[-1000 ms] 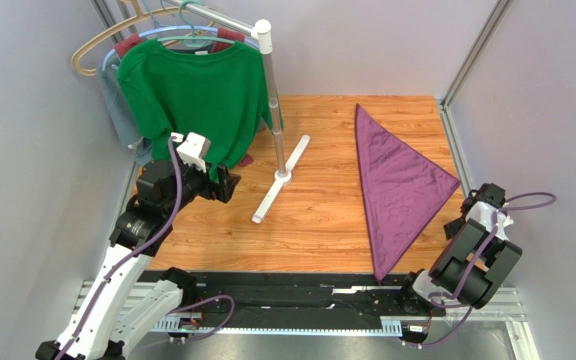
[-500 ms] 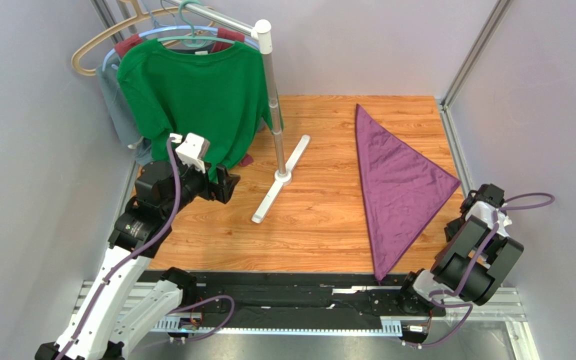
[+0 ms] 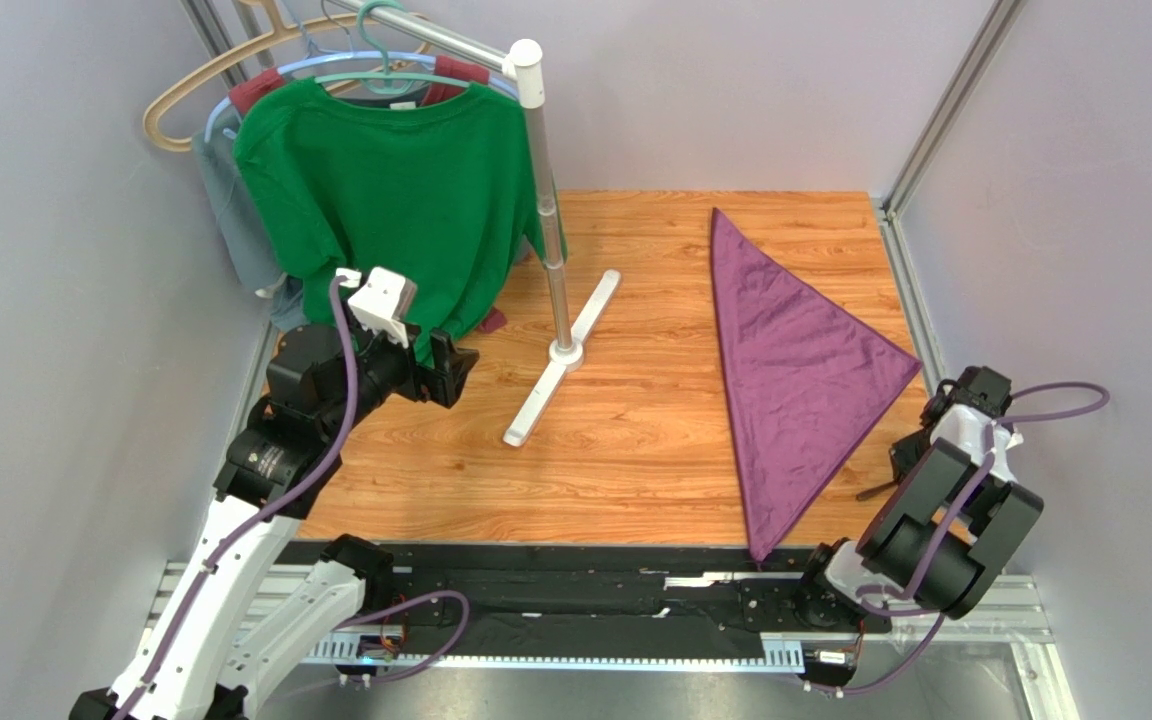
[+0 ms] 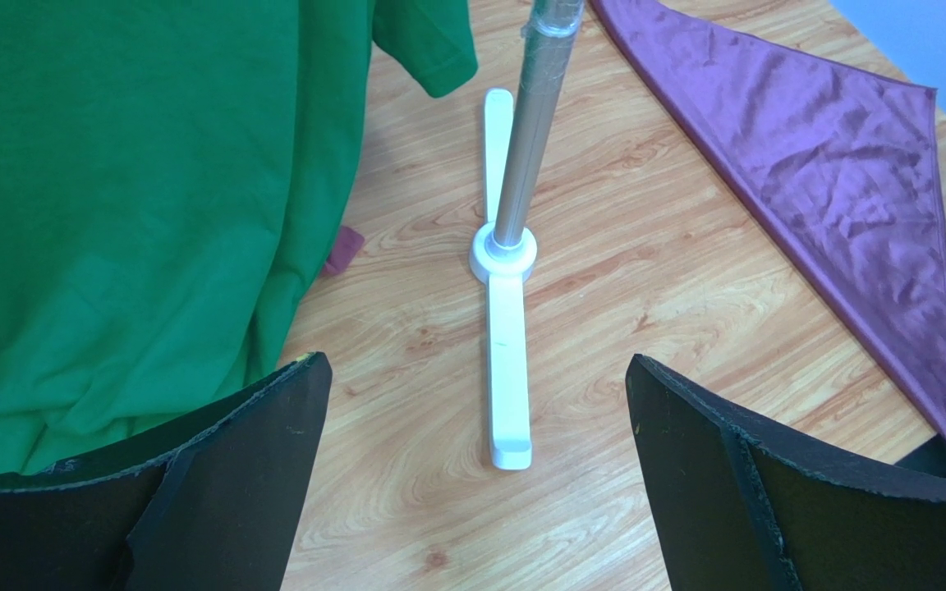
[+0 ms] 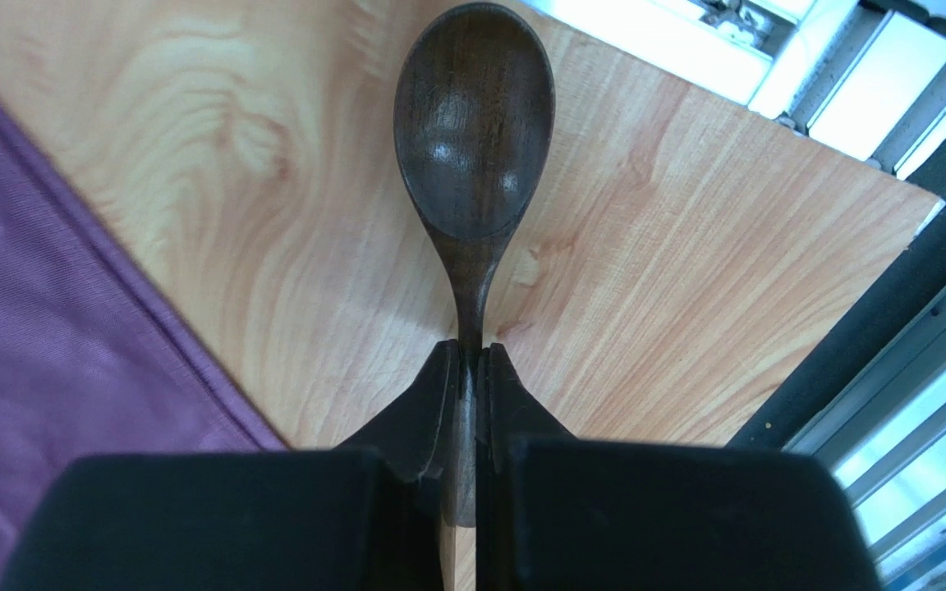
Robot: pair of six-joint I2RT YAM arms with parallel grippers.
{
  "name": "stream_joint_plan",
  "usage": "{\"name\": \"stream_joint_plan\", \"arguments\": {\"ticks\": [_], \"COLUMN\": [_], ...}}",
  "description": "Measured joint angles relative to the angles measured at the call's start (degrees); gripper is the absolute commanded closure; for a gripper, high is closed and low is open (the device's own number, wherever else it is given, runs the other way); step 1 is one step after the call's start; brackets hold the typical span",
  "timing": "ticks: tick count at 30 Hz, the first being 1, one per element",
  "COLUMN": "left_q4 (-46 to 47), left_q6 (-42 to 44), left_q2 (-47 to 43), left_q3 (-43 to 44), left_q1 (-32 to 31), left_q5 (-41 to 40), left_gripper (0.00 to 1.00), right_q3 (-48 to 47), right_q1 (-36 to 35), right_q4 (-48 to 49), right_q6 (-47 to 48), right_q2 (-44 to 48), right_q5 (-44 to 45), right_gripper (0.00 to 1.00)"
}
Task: Fold the napkin, place the utensils inside, and roll it up
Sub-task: Grab a utensil with the right arm, then place the utensil onto the napkin
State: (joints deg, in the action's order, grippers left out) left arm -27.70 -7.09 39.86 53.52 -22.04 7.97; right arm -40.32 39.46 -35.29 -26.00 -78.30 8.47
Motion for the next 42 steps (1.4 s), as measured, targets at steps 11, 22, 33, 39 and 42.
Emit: {"name": "stream_joint_plan", "arguments": {"ticks": [11,22,33,39,42], "left_q4": [0.0,-0.5,-0.8,-0.8,-0.8], "left_q6": [0.0,0.9,1.7,2.2,2.4], "left_q2": [0.2,0.9,2.7,3.4,3.4], "left_q3": [0.0,-0.3,-0.3,-0.3,-0.3], "left_q1": [0.0,0.0,0.0,0.0,0.0], "left_q5": [0.0,-1.4,-2.1,-2.2,-2.3], "left_gripper": [0.01,0.01,0.01,0.01,0.01], "right_q3": [-4.6,-25.4,-36.6,-36.5,-36.5], "right_q1": [-6.3,-31.5,-44.0,-44.4,-44.4], "right_q4": [0.0,0.9,-3.0,-4.7,-4.8], "right_q6": [4.7,19.3,32.0,33.9,33.7], "right_q2": [13.2,-1.6,-24.3,-26.8,-26.9], "right_q5": [-8.9,-16.8,-17.0,-16.1,-15.6], "right_gripper": [1.0,1.0,1.0,1.0,1.0]}}
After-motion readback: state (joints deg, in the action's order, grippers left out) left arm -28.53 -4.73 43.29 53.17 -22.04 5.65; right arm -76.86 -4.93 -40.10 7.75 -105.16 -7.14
